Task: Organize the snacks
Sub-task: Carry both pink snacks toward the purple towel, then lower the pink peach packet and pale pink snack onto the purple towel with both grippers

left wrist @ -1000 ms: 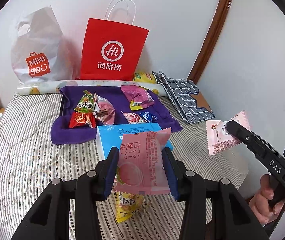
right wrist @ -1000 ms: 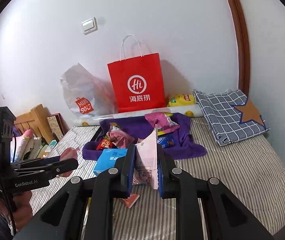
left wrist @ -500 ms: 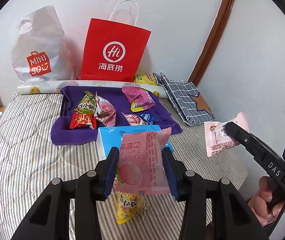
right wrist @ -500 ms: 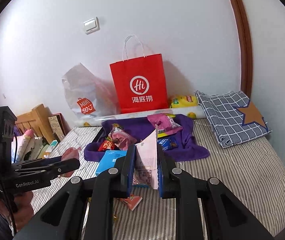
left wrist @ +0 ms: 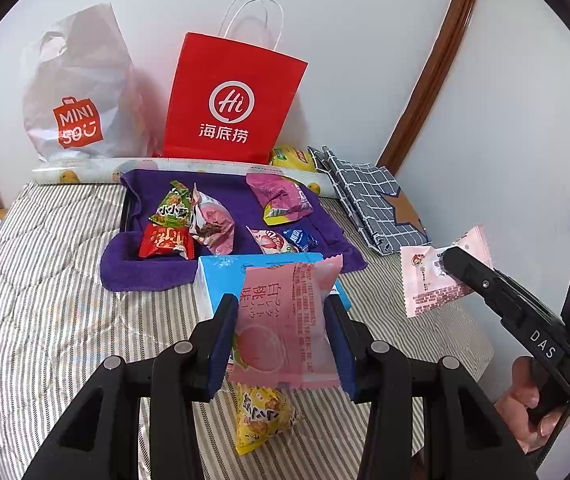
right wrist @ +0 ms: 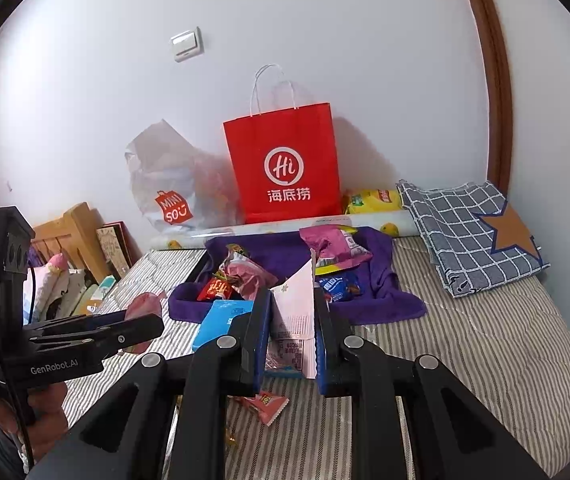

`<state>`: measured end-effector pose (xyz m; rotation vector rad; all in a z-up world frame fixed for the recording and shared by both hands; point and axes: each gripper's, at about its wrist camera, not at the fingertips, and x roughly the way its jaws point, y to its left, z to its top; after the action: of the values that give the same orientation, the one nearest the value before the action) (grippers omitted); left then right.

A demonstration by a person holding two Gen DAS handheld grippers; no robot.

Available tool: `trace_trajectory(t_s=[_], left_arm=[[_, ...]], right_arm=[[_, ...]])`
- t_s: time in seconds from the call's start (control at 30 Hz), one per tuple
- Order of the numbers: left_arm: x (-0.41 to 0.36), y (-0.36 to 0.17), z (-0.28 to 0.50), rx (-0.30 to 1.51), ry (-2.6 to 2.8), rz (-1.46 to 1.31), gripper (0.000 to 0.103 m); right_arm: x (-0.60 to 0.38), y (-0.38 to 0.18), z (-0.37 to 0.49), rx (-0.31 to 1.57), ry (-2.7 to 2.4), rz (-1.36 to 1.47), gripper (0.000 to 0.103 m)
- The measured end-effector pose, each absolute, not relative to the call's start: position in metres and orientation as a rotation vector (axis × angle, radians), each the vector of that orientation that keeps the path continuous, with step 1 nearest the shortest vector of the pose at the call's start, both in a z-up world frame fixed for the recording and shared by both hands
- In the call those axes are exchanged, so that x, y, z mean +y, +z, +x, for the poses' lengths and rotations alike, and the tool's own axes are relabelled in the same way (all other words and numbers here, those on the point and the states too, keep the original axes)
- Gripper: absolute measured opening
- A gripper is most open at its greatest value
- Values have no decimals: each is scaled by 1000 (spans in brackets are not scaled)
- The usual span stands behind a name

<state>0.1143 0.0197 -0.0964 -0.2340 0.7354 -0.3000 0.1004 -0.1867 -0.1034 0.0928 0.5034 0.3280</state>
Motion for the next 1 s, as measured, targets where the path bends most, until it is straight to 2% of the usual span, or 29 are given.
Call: trace_trajectory(t_s=[1.0], left_arm=[[25,-92,158,750,-308,-247,42]], right_arm=[[-177,-103,145,536,339,82,19]])
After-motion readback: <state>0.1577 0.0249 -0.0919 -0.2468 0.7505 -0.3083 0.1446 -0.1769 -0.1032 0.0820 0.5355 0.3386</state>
